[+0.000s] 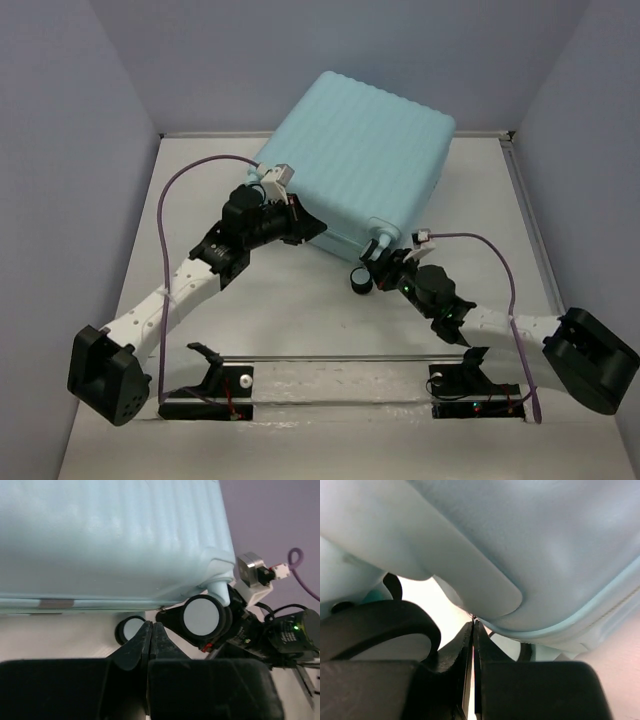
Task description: Pack the luggage
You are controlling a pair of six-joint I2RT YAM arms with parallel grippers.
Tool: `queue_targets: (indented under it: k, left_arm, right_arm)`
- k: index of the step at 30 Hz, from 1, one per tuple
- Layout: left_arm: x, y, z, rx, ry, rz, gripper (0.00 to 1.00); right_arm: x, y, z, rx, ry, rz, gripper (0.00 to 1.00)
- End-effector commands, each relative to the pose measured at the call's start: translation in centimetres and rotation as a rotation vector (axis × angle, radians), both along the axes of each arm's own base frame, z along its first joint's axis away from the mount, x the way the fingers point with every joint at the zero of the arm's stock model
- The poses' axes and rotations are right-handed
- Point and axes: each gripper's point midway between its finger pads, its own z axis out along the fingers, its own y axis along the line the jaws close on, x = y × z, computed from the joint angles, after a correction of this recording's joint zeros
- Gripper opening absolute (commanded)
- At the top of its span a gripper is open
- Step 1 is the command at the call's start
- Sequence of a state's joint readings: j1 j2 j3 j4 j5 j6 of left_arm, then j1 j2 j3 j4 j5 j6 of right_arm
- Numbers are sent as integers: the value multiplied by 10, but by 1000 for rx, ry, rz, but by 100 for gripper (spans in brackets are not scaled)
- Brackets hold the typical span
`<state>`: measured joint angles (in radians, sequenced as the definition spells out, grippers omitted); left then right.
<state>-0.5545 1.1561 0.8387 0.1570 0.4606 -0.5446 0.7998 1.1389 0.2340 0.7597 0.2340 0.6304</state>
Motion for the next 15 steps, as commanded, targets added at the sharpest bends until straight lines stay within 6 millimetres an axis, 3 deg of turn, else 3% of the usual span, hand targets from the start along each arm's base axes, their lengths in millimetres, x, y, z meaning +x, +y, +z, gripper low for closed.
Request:
queue_targets:
  k: [1, 2, 3, 4, 5, 6, 8, 11, 13, 15]
  left_arm:
    - [15, 44, 40, 107, -135, 223, 10]
    - [19, 64, 53, 171, -199, 297, 17]
    - [19, 86, 40, 273, -163, 374, 26]
    - [29, 117, 43, 350, -182, 532, 37]
    - [28, 133, 52, 390, -209, 575, 67]
    - [26, 150, 46, 454, -194, 629, 87]
    - [26, 174, 44, 530, -192, 697, 98]
    - [35, 209, 22, 640, -133, 780, 99]
    - [46, 219, 13, 647, -120, 768, 99]
    - [52, 205, 13, 618, -129, 694, 99]
  right_arm:
    - [21, -13, 45, 21, -112, -133, 7]
    - [17, -13, 51, 28, -119, -114, 7]
    - [14, -13, 52, 27, -121, -102, 7]
    - [11, -12, 53, 29, -121, -88, 7]
    - [7, -11, 54, 24, -114, -63, 7]
    - [4, -10, 53, 17, -108, -48, 7]
    - [-2, -7, 48, 0, -90, -9, 7]
    - [-7, -4, 43, -11, -74, 24, 7]
    - [-11, -1, 42, -8, -69, 51, 7]
    - [-12, 2, 40, -14, -65, 66, 7]
